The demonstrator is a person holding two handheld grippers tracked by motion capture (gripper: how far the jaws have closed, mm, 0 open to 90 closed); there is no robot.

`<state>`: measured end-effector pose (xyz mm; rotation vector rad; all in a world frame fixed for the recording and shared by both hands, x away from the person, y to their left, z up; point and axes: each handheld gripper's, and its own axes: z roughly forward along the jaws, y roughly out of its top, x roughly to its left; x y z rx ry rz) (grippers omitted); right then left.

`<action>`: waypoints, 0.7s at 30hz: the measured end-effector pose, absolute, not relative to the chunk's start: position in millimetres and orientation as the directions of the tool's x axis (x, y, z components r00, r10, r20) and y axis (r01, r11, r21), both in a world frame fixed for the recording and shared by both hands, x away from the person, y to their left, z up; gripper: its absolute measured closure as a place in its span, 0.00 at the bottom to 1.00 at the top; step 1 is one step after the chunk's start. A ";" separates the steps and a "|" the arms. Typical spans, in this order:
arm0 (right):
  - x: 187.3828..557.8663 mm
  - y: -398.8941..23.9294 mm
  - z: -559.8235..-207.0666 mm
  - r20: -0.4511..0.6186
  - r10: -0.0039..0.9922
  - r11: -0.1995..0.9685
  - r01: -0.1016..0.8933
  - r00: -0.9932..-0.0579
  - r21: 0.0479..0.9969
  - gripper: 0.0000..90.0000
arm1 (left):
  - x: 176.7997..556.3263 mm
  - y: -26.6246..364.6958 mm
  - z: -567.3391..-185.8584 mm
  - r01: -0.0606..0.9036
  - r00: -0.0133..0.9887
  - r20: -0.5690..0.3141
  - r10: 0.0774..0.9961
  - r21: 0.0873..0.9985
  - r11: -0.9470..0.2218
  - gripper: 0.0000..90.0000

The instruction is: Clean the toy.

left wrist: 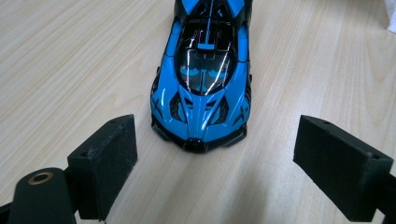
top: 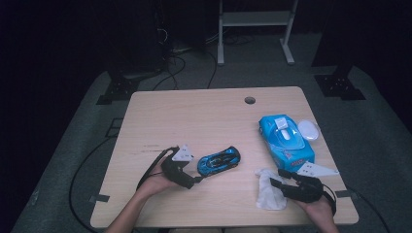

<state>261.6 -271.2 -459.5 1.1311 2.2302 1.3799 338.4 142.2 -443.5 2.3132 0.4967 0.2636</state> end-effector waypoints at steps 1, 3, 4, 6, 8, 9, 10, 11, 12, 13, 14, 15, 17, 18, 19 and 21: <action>261.3 -271.3 -459.5 0.156 0.742 0.234 0.470 -0.652 0.851 0.53 | 337.3 143.4 -443.5 0.275 0.902 0.040 0.429 0.712 -0.646 0.14; 261.0 -271.6 -459.7 0.156 0.743 0.233 0.470 -0.651 0.851 0.53 | 335.0 145.8 -443.2 0.276 0.902 0.039 0.429 0.712 -0.645 0.14; 261.0 -271.8 -459.8 0.155 0.742 0.233 0.469 -0.652 0.852 0.52 | 333.6 146.9 -443.3 0.275 0.902 0.042 0.430 0.713 -0.645 0.14; 260.7 -272.3 -459.9 0.158 0.744 0.230 0.470 -0.649 0.852 0.52 | 330.2 149.5 -443.3 0.273 0.901 0.042 0.431 0.716 -0.642 0.14; 260.8 -273.0 -460.1 0.155 0.745 0.230 0.467 -0.649 0.854 0.52 | 326.9 152.6 -443.6 0.270 0.901 0.048 0.432 0.716 -0.644 0.14; 260.6 -273.2 -460.3 0.157 0.745 0.229 0.470 -0.648 0.853 0.51 | 325.9 153.6 -443.9 0.272 0.899 0.047 0.435 0.719 -0.640 0.14; 260.6 -273.3 -460.5 0.157 0.745 0.228 0.469 -0.649 0.853 0.50 | 324.2 154.9 -444.5 0.275 0.896 0.044 0.442 0.725 -0.632 0.14; 260.5 -273.3 -460.8 0.157 0.745 0.226 0.467 -0.648 0.855 0.50 | 323.0 157.1 -444.5 0.274 0.894 0.049 0.446 0.727 -0.630 0.14; 260.3 -273.3 -461.0 0.157 0.745 0.226 0.466 -0.648 0.855 0.49 | 321.6 158.9 -445.1 0.279 0.890 0.044 0.453 0.734 -0.619 0.14; 259.9 -273.3 -461.1 0.160 0.746 0.222 0.468 -0.646 0.855 0.48 | 320.3 160.1 -446.0 0.285 0.888 0.036 0.458 0.739 -0.611 0.14; 259.6 -273.4 -461.1 0.161 0.747 0.220 0.469 -0.645 0.855 0.48 | 319.0 161.3 -446.7 0.286 0.886 0.039 0.462 0.739 -0.610 0.13; 259.5 -273.7 -461.3 0.160 0.747 0.220 0.467 -0.645 0.856 0.48 | 318.1 162.5 -447.0 0.283 0.886 0.045 0.461 0.735 -0.616 0.13; 259.7 -274.6 -461.9 0.159 0.748 0.218 0.464 -0.645 0.859 0.48 | 315.8 164.1 -448.9 0.284 0.884 0.048 0.464 0.734 -0.617 0.13; 259.5 -274.8 -462.1 0.160 0.750 0.215 0.465 -0.642 0.859 0.47 | 314.8 165.1 -450.2 0.285 0.884 0.050 0.466 0.733 -0.618 0.13; 259.2 -274.8 -462.3 0.159 0.751 0.214 0.465 -0.640 0.859 0.47 | 314.0 165.7 -451.9 0.290 0.881 0.045 0.471 0.735 -0.613 0.13; 258.7 -275.1 -463.0 0.157 0.750 0.213 0.459 -0.642 0.862 0.46 | 312.5 166.5 -454.8 0.298 0.878 0.039 0.477 0.736 -0.608 0.13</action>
